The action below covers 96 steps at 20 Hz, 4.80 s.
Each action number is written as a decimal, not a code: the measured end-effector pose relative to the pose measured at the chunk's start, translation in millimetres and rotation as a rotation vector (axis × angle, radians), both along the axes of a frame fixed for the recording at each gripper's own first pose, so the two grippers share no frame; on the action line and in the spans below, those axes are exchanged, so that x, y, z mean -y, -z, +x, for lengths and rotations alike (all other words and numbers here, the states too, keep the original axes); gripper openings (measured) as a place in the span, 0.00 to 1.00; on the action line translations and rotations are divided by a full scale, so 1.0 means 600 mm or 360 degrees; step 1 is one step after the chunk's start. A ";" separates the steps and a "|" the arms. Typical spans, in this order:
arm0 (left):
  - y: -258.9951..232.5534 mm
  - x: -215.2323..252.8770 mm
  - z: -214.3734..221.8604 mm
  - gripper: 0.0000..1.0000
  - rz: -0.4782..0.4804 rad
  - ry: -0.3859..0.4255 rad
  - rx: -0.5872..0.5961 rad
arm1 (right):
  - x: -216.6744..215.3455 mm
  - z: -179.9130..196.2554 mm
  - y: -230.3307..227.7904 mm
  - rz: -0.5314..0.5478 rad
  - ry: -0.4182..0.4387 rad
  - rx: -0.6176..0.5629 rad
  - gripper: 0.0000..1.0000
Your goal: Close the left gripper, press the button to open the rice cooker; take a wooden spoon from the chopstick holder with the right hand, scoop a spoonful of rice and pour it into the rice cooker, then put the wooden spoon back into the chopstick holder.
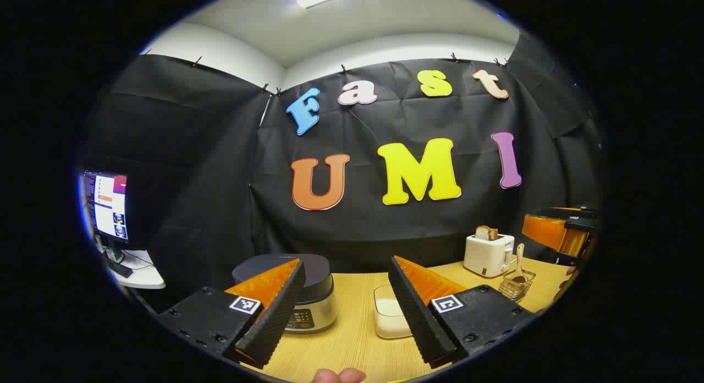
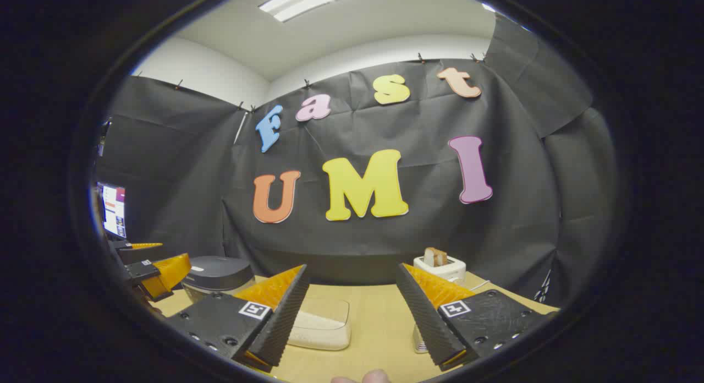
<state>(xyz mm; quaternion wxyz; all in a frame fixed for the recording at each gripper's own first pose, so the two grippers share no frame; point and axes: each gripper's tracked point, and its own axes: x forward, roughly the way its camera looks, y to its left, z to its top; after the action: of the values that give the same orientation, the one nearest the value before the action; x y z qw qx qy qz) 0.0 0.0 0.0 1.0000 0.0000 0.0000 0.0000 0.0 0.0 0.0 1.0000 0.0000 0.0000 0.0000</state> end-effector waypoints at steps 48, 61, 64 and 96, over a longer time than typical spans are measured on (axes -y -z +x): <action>0.168 -0.222 0.210 0.07 -0.0111 -0.0011 -0.1400 | 0.151 0.028 0.082 0.0192 0.0109 -0.0055 0.96; 0.161 -0.221 0.215 0.07 0.0135 -0.0194 -0.1265 | 0.177 0.019 0.097 0.0216 0.0155 -0.0030 0.96; 0.100 -0.255 0.233 0.52 0.0207 -0.0309 -0.0967 | 0.199 0.012 0.079 0.0175 0.0208 0.0019 0.95; 0.094 0.007 -0.009 0.99 0.0033 -0.0047 -0.0220 | 0.339 0.205 0.272 0.0266 0.0055 -0.0796 0.96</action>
<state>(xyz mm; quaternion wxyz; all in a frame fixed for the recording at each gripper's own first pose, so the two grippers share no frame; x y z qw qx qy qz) -5.2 -4.0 -56.3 0.9975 0.0105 0.0690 0.0147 122.9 -203.5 -163.4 0.9653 0.0825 0.2471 -0.0170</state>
